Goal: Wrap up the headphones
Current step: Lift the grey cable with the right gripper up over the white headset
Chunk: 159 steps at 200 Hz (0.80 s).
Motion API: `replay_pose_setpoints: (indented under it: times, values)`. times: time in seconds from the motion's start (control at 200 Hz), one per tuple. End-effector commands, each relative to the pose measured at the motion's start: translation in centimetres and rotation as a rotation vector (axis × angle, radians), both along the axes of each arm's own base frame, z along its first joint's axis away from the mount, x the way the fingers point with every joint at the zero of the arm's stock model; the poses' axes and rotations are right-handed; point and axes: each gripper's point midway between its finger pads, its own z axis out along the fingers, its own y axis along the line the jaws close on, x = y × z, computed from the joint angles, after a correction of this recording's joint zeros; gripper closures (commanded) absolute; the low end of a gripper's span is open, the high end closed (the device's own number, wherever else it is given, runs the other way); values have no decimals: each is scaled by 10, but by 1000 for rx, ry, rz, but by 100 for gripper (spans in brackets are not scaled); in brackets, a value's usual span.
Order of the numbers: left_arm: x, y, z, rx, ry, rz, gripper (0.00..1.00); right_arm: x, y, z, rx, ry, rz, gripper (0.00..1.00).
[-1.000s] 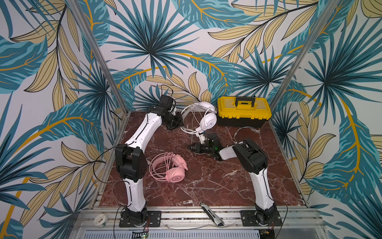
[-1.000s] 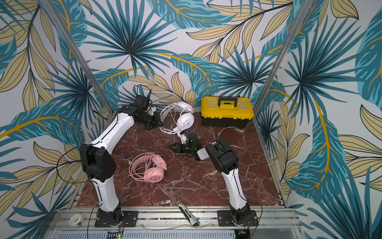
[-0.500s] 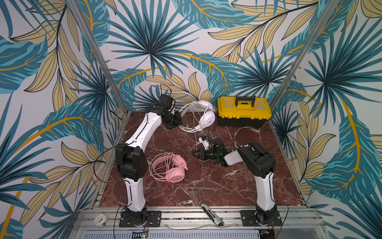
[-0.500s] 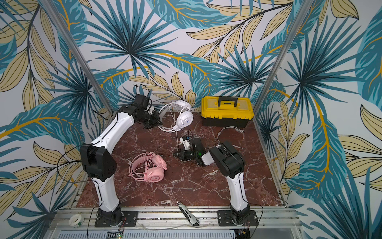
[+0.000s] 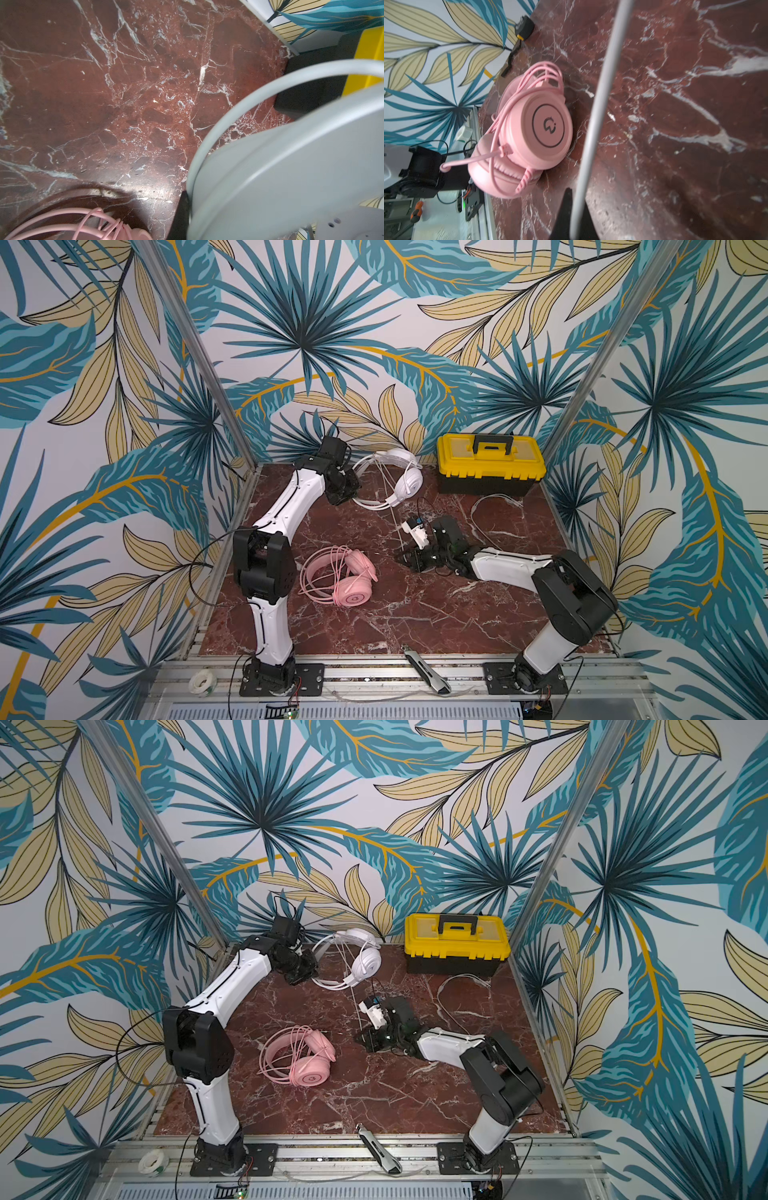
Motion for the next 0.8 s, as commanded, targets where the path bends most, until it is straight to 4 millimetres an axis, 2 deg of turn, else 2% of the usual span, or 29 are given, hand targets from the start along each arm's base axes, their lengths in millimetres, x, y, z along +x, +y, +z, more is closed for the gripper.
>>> replay_pose_setpoints:
  times: [0.0,0.115,0.27,0.591,0.791]
  values:
    - [12,3,8,6,-59,36,100,-28,-23,-17,-243,3,91,99]
    - [10,5,4,59,-58,28,100,-37,-34,-5,-352,-36,134,99]
    - [5,6,-2,128,-50,-7,100,-41,-50,20,-464,-141,209,99]
    - [-12,-33,-16,320,-40,-234,100,-39,-78,71,-702,-339,461,100]
    - [-16,-50,-17,363,-65,-326,100,-32,-81,101,-746,-570,585,100]
